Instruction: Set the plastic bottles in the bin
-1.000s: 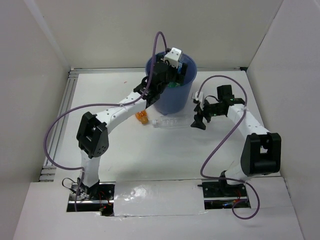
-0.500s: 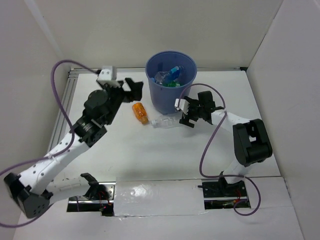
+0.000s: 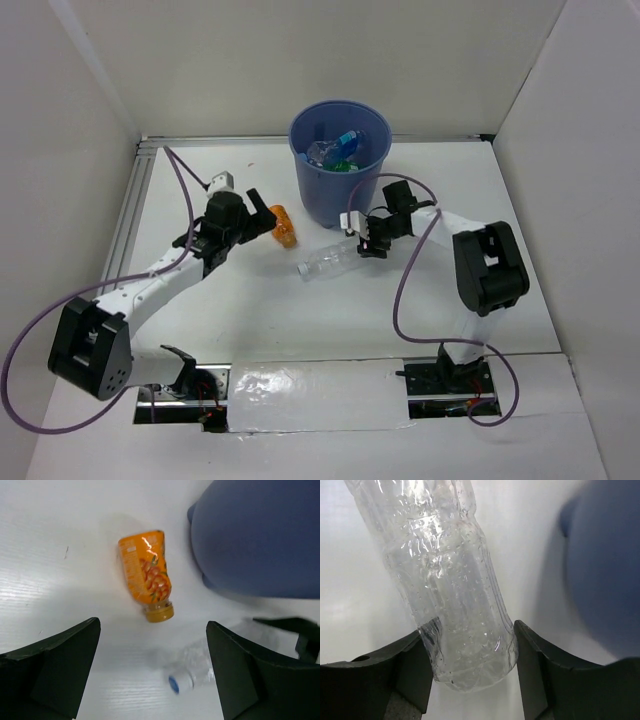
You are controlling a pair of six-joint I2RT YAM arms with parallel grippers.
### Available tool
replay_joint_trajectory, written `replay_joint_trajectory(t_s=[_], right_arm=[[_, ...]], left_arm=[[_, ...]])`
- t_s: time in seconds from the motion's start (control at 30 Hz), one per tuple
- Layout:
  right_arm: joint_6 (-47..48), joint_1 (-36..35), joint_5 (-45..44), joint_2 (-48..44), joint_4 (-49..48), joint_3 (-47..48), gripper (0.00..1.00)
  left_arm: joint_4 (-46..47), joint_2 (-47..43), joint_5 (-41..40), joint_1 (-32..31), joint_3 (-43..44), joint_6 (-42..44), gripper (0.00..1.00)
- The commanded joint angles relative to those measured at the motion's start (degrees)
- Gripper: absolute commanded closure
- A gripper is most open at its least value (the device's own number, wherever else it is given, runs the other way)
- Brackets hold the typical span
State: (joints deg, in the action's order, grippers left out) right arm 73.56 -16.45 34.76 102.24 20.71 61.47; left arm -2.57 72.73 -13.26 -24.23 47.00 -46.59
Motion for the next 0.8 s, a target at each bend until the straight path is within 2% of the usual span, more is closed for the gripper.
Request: replay_joint_trajectory(t_s=[0.0,0.1,0.17,0.23,0.3,0.43,0.63,0.73,0.77], right_arm=[[7.8,1.8,8.6,-10.8,16.2,-1.3,0.71],[11.3,2.5,13.2,-23.2,25.9,-1.8,0.71],[9.3,2.5,16.2,-31.5,28.9,0.0,0.72],[5.0,2.5,16.8,-35.9,27.2,3.2,0.73],[-3.4,2.5,16.8,-39.3,19.9,5.8,0.75],[-14.5,1.9,9.9,-37.5,6.4,14.3,0.75],[-16.4,1.9,0.6,-22.5,0.5,25.3,0.69],[-15.6,1.9,-0.9,-13.1,3.0,32.8,0.58],[-15.6,1.9,-0.9,-11.2,4.0,36.3,0.48]], left_arm=[[1.3,3.5,3.1,1.3,5.3,-4.0,0.0],[3.1,4.4,5.2,2.8,5.3,-5.2,0.0],[3.1,6.9,5.2,3.3,5.8,-5.7,0.0],[2.1,8.9,5.2,3.3,7.9,-6.2,0.0],[1.5,12.3,5.2,3.8,8.6,-6.8,0.0],[3.1,16.9,6.5,3.8,10.7,-8.1,0.0],[3.6,22.5,7.0,3.8,15.2,-8.7,0.0],[3.6,24.4,7.0,3.8,16.4,-8.7,0.0],[3.6,24.4,7.0,3.8,16.5,-8.7,0.0]])
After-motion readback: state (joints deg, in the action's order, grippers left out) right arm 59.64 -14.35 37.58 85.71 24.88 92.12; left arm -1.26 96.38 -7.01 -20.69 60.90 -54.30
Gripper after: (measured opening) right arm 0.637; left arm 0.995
